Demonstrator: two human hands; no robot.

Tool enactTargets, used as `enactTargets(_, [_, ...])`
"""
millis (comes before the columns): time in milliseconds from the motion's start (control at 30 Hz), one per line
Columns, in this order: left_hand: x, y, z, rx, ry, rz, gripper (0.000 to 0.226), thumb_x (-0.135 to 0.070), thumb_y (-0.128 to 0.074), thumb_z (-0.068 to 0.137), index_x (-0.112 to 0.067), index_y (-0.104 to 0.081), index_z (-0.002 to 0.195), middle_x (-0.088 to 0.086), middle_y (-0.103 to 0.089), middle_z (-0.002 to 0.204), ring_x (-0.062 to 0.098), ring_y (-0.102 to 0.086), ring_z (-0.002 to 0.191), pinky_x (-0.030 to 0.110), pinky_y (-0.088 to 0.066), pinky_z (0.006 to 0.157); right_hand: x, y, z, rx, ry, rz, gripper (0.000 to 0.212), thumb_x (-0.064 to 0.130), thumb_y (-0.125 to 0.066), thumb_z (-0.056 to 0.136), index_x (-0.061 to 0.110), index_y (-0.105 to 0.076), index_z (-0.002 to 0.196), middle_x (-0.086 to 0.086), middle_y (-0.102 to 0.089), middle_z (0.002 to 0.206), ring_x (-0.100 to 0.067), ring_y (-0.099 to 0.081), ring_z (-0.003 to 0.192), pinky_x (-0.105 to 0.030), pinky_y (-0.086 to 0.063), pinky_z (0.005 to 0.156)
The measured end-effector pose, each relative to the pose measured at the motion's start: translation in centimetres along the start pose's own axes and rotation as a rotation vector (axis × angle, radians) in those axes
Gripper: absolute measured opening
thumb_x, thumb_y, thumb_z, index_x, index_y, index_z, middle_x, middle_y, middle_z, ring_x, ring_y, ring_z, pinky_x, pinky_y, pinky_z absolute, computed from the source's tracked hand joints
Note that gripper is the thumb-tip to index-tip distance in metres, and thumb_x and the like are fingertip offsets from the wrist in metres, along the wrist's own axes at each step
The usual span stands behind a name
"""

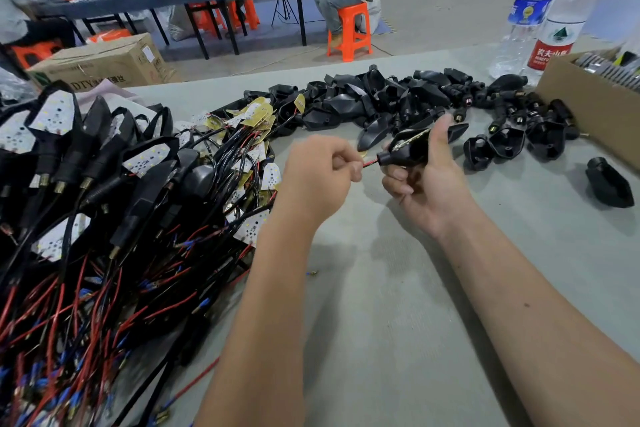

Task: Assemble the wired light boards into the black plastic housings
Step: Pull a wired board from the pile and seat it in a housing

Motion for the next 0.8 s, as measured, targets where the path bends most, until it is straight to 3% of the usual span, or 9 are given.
enactTargets(67, [-0.5, 0.5, 0.0, 0.045, -0.02, 0.032, 0.014, -0.008, -0.068, 0.092, -0.014, -0.076, 0.082, 0.0, -0.075, 0.068, 0.004, -0.053, 0.046, 0.025, -0.046, 0.05, 0.1, -0.1, -0.2, 0.044, -0.002, 0.028, 0.065, 0.071, -0.046, 0.089, 0.007, -0.061, 0.09, -0.007, -0.064, 0.079, -0.009, -0.039, 0.052, -0.018, -0.027, 0.042])
enactTargets(133, [-0.8, 1.0, 0.0, 0.1, -0.003, 0.042, 0.013, -0.011, -0.066, 0.095, -0.012, -0.075, 0.086, -0.004, -0.075, 0.068, -0.002, -0.046, 0.042, 0.016, -0.038, 0.046, 0.2, -0.1, -0.2, 0.075, -0.005, 0.007, 0.072, 0.071, -0.043, 0.092, 0.003, -0.059, 0.109, -0.005, -0.066, 0.084, -0.008, -0.039, 0.051, -0.017, -0.029, 0.042])
enactTargets(200, [-0.9, 1.2, 0.0, 0.133, 0.018, 0.04, 0.014, -0.012, -0.065, 0.097, -0.011, -0.074, 0.086, -0.004, -0.076, 0.069, 0.004, -0.049, 0.044, 0.017, -0.04, 0.046, 0.3, 0.1, -0.1, 0.055, 0.014, -0.052, 0.068, 0.068, -0.041, 0.098, 0.004, -0.055, 0.119, -0.007, -0.067, 0.087, -0.009, -0.041, 0.049, -0.018, -0.029, 0.039])
enactTargets(300, [-0.8, 1.3, -0.2, 0.16, 0.056, 0.041, 0.016, -0.018, -0.067, 0.098, -0.009, -0.072, 0.086, -0.001, -0.075, 0.069, 0.009, -0.058, 0.048, 0.027, -0.049, 0.048, 0.4, 0.5, -0.1, -0.019, 0.078, -0.154, 0.051, 0.053, -0.041, 0.107, 0.005, -0.059, 0.108, -0.011, -0.071, 0.086, -0.013, -0.045, 0.043, -0.02, -0.027, 0.034])
enactTargets(400, [-0.2, 1.3, -0.5, 0.229, 0.093, 0.082, 0.018, -0.029, -0.072, 0.095, -0.013, -0.072, 0.086, 0.001, -0.075, 0.07, 0.009, -0.065, 0.053, 0.042, -0.061, 0.067, 0.6, 0.7, -0.2, -0.077, 0.12, -0.187, 0.045, 0.053, -0.05, 0.104, 0.011, -0.065, 0.095, -0.012, -0.074, 0.086, -0.016, -0.051, 0.043, -0.021, -0.029, 0.036])
enactTargets(500, [-0.1, 1.0, -0.5, 0.15, 0.074, 0.073, 0.02, -0.038, -0.079, 0.087, -0.02, -0.073, 0.092, -0.002, -0.074, 0.076, 0.01, -0.067, 0.068, 0.037, -0.058, 0.072, 0.6, 0.5, -0.5, -0.061, 0.144, -0.255, 0.049, 0.059, -0.063, 0.09, 0.01, -0.066, 0.091, -0.013, -0.074, 0.084, -0.019, -0.055, 0.043, -0.023, -0.033, 0.036])
enactTargets(633, [-1.4, 0.0, -0.4, -0.067, -0.071, 0.015, 0.016, -0.024, -0.085, 0.08, -0.025, -0.073, 0.091, -0.008, -0.069, 0.094, 0.016, -0.065, 0.087, 0.041, -0.057, 0.082, -0.1, -0.2, -0.8, -0.014, 0.144, -0.346, 0.063, 0.056, -0.069, 0.082, -0.001, -0.061, 0.107, -0.013, -0.074, 0.083, -0.02, -0.06, 0.044, -0.024, -0.035, 0.037])
enactTargets(800, [-0.9, -0.6, -0.4, -0.056, -0.046, -0.032, 0.011, -0.03, -0.084, 0.079, -0.031, -0.078, 0.088, -0.011, -0.069, 0.098, 0.008, -0.062, 0.092, 0.033, -0.054, 0.082, -0.1, -0.2, -0.8, 0.023, 0.18, -0.414, 0.04, 0.052, -0.071, 0.084, 0.015, -0.058, 0.092, -0.009, -0.071, 0.072, -0.022, -0.065, 0.047, -0.022, -0.038, 0.037])
Point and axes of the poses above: each hand's wrist, its own z-axis towards the middle knuckle, its own y-axis out of the back of the hand, x = y × z, the point moved 3 cm from there along z, towards the middle knuckle
